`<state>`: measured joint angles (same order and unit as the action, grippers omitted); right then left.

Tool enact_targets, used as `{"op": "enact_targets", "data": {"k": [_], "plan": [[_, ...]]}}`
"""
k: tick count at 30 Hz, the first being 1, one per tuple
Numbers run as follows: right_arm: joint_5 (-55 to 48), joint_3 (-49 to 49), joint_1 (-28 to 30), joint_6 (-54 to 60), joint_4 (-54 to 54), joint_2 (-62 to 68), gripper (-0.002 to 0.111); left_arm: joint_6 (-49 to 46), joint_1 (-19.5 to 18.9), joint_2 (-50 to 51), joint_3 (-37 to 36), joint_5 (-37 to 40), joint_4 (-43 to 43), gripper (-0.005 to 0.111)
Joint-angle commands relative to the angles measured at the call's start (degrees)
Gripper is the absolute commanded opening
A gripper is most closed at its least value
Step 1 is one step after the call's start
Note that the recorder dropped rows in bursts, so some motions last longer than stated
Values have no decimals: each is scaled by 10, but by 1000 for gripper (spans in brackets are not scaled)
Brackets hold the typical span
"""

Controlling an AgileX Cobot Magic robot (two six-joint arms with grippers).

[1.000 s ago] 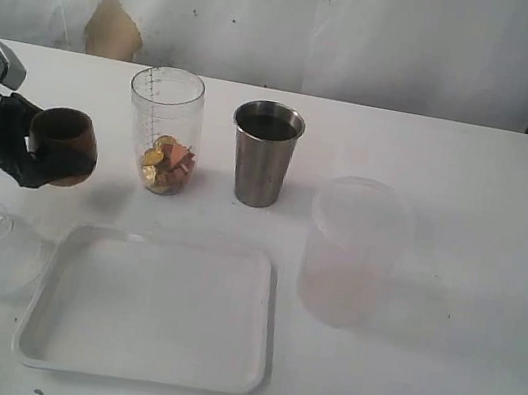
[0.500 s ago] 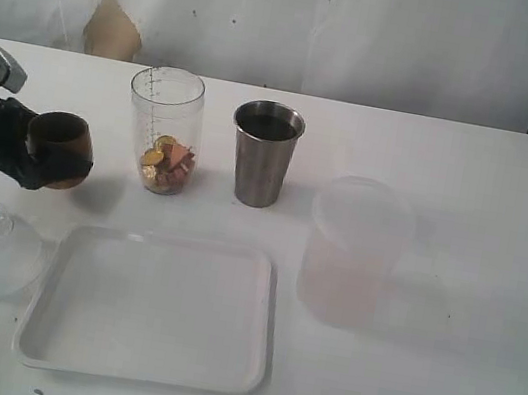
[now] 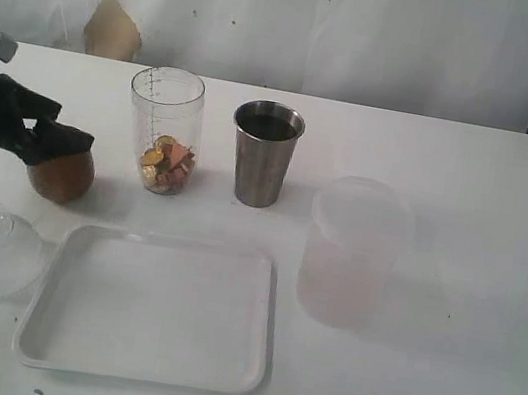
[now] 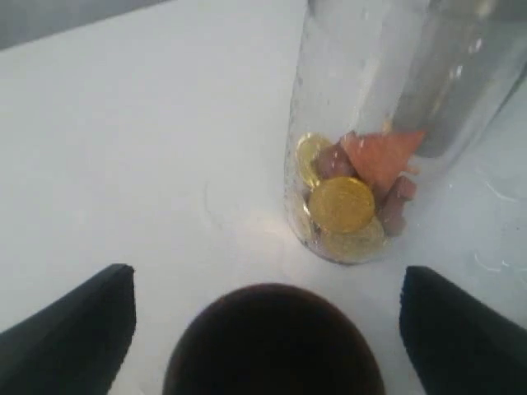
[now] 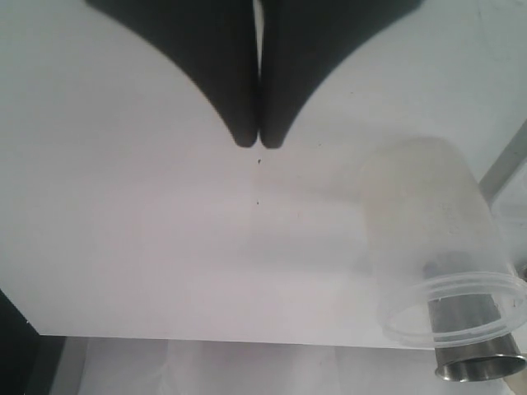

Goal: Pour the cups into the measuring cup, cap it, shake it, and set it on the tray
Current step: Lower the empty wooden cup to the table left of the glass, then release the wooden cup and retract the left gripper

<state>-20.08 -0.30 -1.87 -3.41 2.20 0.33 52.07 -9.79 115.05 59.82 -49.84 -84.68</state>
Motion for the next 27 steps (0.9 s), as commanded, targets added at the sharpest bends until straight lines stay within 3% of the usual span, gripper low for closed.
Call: {"op": "enact_targets", "data": {"k": [1,4,6,8,10,11,15,20,24,27], "plan": [[1,3,1,0,0,-3,0,32,-4,-57,2,5,-2,82],[1,3,1,0,0,-3,0,83,-4,-92,2,23,-2,78],[1,3,1,0,0,-3,0,158,-4,-112,2,52,-8,67],[1,3,1,0,0,-3,0,237,-4,-133,2,88,-27,44],[1,3,1,0,0,-3,0,323,-4,-158,2,111,-64,5],[1,3,1,0,0,-3,0,341,-4,-172,2,118,-84,1],[1,3,1,0,0,-3,0,403,-2,-239,-19,183,-102,0],[1,3,1,0,0,-3,0,436,30,-346,-91,376,-55,0],[1,3,1,0,0,-3,0,434,128,-433,-150,628,-57,0],[1,3,1,0,0,-3,0,460,193,-489,-174,755,-62,0]]}}
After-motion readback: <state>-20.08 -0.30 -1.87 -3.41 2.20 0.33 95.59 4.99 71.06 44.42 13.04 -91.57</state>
